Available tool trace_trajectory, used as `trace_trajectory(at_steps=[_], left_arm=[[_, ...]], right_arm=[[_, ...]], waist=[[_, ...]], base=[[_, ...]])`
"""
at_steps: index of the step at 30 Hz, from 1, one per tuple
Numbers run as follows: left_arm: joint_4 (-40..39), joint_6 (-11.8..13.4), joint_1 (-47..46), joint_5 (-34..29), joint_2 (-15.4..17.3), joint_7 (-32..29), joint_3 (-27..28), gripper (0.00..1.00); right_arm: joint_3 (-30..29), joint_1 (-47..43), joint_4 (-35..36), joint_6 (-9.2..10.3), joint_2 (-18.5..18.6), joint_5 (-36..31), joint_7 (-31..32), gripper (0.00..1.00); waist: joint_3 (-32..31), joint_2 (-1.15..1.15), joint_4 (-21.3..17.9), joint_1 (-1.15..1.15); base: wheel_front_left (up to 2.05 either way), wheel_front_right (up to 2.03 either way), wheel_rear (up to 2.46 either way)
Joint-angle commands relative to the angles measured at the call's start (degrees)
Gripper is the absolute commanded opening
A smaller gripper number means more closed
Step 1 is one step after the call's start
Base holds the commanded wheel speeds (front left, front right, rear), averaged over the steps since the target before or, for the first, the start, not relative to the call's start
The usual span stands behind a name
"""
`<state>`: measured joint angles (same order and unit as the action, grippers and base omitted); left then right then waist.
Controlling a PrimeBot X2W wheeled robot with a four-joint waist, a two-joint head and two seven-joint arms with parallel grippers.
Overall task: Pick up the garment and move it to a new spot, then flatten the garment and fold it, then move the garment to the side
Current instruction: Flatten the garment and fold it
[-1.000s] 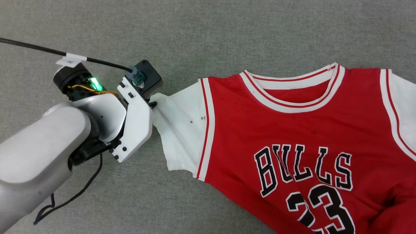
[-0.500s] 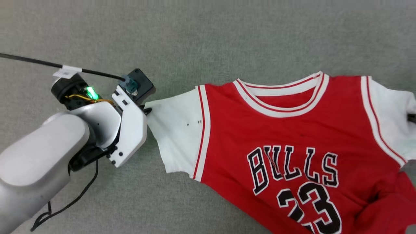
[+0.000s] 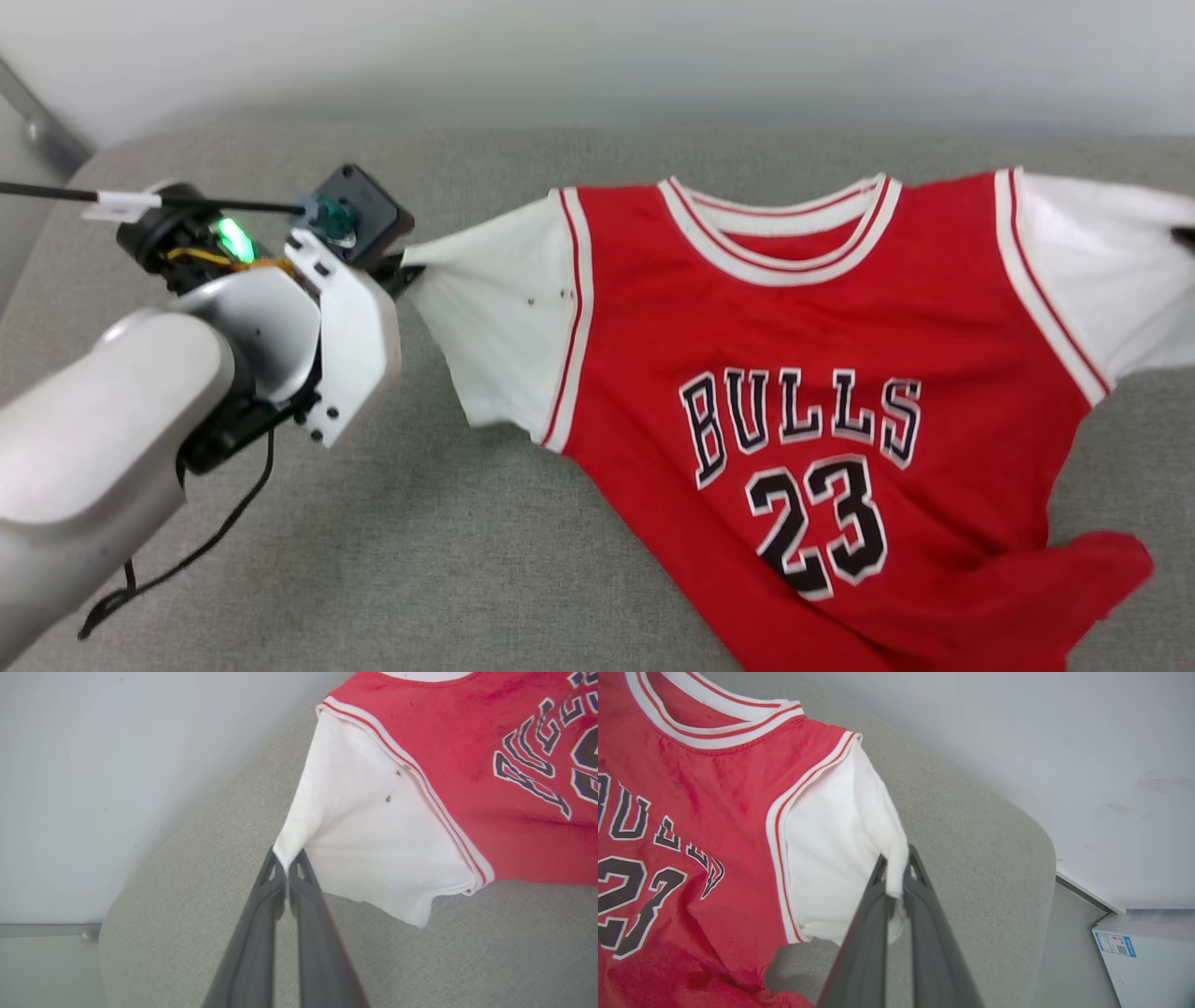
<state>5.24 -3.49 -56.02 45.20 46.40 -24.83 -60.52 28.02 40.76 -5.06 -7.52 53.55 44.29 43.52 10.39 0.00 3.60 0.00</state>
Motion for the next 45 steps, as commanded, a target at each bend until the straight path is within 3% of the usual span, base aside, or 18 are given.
trace_trajectory(at_steps=[1, 12, 24, 34, 40, 45], left_arm=[[-0.05, 0.38, -1.31, -0.46, -0.20, 0.68, 0.71, 0.00], [6.02, 0.66, -15.58, -6.42, -5.22, 6.36, 5.53, 0.00], [18.40, 0.43, -36.70, -13.79, -9.04, 14.00, 10.90, 0.00], [27.80, 0.60, -47.54, -16.26, -11.71, 19.13, 13.11, 0.00], [31.93, 0.47, -48.53, -15.37, -12.37, 21.93, 13.92, 0.00], [35.16, -0.04, -44.86, -14.15, -13.72, 23.95, 13.25, 0.00]], right_arm=[[0.02, 1.42, 0.52, 0.06, 0.71, -0.25, -1.29, 0.00], [1.26, 15.28, 0.46, 0.06, 1.39, -3.61, -7.69, 0.00], [1.71, 42.10, -10.18, 0.07, -7.22, -12.65, -14.82, 0.00], [3.52, 57.86, -21.92, 0.06, -12.58, -19.55, -21.07, 0.00], [6.22, 61.11, -27.05, 0.06, -14.72, -19.97, -23.87, 0.00], [9.48, 57.50, -29.99, 0.06, -15.21, -17.12, -25.55, 0.00]], waist=[[-2.10, 0.00, -0.50, 0.00], [-0.24, 0.00, -0.51, 0.00], [9.81, 0.00, -2.14, 0.00], [16.21, 0.00, -1.49, 0.00], [19.44, 0.00, -1.42, 0.00], [20.46, 0.00, -1.13, 0.00]], base=[[0.00, 0.00, 0.00], [0.00, 0.00, 0.00], [0.00, 0.00, 0.00], [0.00, 0.00, 0.00], [0.00, 0.00, 0.00], [0.00, 0.00, 0.00]])
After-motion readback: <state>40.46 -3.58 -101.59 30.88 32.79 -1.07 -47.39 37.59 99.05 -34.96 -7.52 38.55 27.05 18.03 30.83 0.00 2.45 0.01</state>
